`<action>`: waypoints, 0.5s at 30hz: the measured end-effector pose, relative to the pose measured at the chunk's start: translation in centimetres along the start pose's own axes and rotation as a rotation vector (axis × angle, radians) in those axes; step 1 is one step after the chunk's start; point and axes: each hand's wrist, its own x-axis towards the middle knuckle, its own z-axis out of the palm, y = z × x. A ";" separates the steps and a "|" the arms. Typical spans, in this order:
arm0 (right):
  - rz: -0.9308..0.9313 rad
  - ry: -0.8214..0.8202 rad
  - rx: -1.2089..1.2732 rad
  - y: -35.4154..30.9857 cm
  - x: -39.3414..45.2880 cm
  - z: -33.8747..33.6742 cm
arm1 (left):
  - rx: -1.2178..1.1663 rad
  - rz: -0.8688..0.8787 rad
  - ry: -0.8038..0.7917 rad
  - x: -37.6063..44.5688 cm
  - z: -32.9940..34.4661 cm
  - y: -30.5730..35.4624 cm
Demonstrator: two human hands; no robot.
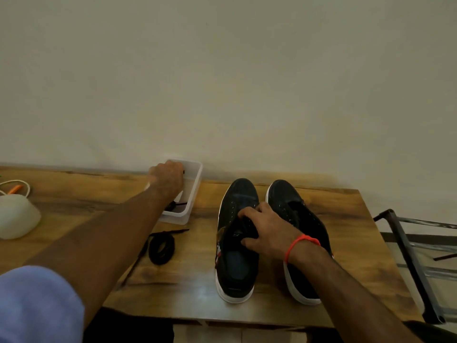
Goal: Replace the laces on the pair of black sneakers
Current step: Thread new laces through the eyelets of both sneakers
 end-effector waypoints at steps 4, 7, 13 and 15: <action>-0.010 -0.004 0.029 0.3 0.1 -0.2 | -0.090 -0.009 0.073 0.1 -1.2 -0.7; -0.018 -0.028 0.021 0.2 0.0 -0.3 | -0.370 -0.039 0.192 -1.7 -2.8 -1.8; -0.041 -0.128 -0.003 -0.8 -0.7 -0.1 | -1.169 0.018 0.116 -9.1 -5.7 -0.1; -0.034 -0.146 0.008 -1.1 -0.9 0.1 | -1.349 0.004 0.002 -11.3 -5.4 0.9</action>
